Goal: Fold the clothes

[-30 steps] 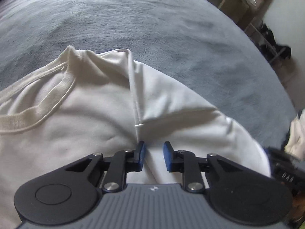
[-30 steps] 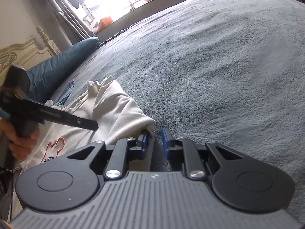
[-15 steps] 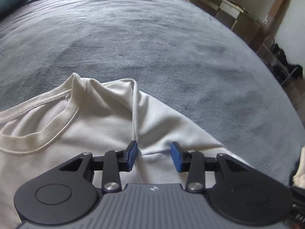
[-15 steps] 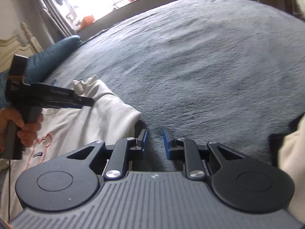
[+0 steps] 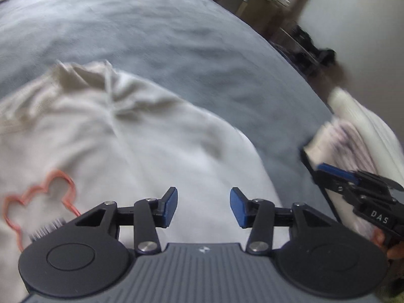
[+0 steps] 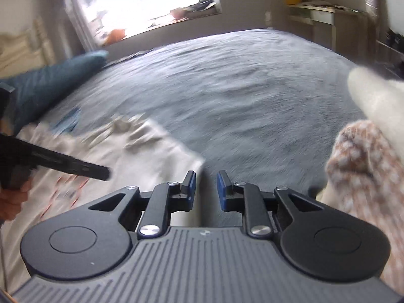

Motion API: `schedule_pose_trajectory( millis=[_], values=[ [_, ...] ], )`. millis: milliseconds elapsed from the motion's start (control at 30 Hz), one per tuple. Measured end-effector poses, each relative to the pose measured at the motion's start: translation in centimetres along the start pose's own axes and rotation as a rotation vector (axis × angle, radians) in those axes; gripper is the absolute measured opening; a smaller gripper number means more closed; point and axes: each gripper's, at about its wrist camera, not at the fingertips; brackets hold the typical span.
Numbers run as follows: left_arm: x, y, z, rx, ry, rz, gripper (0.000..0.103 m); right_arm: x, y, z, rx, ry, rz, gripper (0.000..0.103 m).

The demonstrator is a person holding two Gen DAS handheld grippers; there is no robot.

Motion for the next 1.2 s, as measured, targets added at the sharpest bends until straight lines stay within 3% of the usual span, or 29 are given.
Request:
schedule_pose_trajectory(
  millis=[167, 233, 333, 367, 533, 600, 667, 800, 933, 1067, 1200],
  values=[
    [-6.2, 1.2, -2.7, -0.079, 0.054, 0.120, 0.047, -4.2, -2.9, 4.5, 0.116, -0.141, 0.152, 0.017],
    [-8.6, 1.9, -3.5, -0.075, 0.085, 0.162, 0.047, -6.4, -2.8, 5.6, 0.162, -0.178, 0.240, 0.016],
    [-11.1, 1.3, -4.3, -0.057, 0.123, 0.163, 0.047, -10.9, -2.6, 5.1, 0.099, -0.232, 0.426, 0.015],
    [-11.6, 0.7, -4.4, -0.058, 0.115, 0.161, 0.047, -12.1, -3.4, 4.7, 0.065, -0.258, 0.445, 0.015],
    [-13.6, -2.7, -5.2, -0.072, 0.054, 0.128, 0.047, -12.0, -8.4, 3.6, 0.009, -0.173, 0.443, 0.016],
    [-14.5, -3.4, -6.4, -0.075, 0.064, 0.116, 0.047, -11.2, -8.9, 3.4, 0.036, -0.124, 0.419, 0.017],
    [-15.4, -3.1, -7.7, -0.073, 0.084, 0.128, 0.048, -10.6, -8.2, 3.3, 0.094, -0.068, 0.407, 0.017],
    [-17.7, -0.7, -10.2, -0.041, 0.132, 0.188, 0.047, -12.2, -5.0, 3.5, 0.108, -0.056, 0.486, 0.018],
    [-19.3, -0.2, -12.0, 0.037, 0.171, 0.203, 0.045, -13.5, -5.2, 4.7, 0.093, -0.206, 0.527, 0.015],
    [-18.9, -1.7, -12.6, 0.039, 0.100, 0.155, 0.045, -13.3, -7.1, 6.2, 0.043, -0.387, 0.558, 0.014],
    [-18.2, -2.6, -13.0, 0.007, -0.002, 0.090, 0.047, -10.8, -8.5, 6.5, 0.065, -0.409, 0.460, 0.014]
  ],
)
Point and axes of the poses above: each gripper's, at about its wrist camera, not at the fingertips, and y roughly the way its jaws point, z to its left, x to its top, and after that the axes turned 4 degrees about z, right-handed
